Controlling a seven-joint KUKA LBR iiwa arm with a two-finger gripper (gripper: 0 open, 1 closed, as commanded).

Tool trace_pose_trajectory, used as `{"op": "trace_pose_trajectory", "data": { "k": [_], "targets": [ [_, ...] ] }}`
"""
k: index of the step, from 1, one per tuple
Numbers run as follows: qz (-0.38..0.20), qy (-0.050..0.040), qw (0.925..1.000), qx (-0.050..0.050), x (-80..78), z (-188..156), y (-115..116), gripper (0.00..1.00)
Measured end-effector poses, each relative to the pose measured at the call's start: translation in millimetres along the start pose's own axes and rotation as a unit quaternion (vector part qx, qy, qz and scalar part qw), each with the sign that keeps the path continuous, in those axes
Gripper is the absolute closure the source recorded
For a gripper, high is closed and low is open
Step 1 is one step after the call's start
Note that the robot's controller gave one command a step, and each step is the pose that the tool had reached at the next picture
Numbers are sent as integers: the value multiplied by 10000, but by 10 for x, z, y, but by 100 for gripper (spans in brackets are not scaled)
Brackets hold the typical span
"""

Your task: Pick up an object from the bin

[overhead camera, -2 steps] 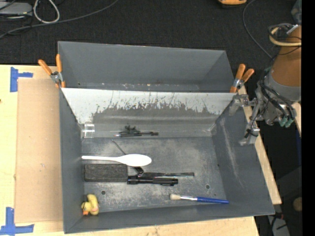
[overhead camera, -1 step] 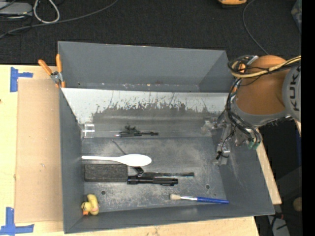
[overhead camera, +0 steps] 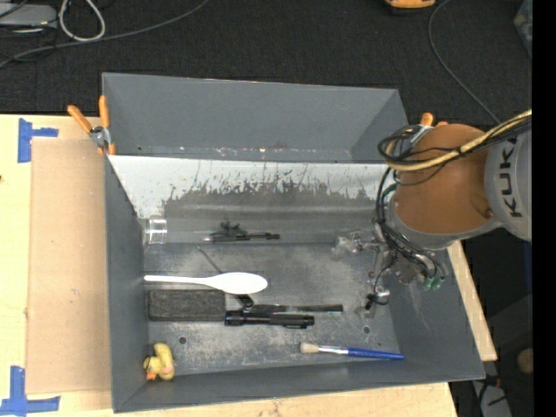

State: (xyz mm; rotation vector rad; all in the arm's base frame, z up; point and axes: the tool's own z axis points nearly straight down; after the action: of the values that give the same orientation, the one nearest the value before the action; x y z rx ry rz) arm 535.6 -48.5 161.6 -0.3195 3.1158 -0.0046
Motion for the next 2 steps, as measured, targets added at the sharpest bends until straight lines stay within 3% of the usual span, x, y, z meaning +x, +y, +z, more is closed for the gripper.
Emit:
{"op": "trace_pose_trajectory", "data": {
  "k": [1,2],
  "targets": [
    [-582,32,9983,-22,-235,396,554,0],
    [115,-1,9999,9,-119,928,1055,0]
  ]
}}
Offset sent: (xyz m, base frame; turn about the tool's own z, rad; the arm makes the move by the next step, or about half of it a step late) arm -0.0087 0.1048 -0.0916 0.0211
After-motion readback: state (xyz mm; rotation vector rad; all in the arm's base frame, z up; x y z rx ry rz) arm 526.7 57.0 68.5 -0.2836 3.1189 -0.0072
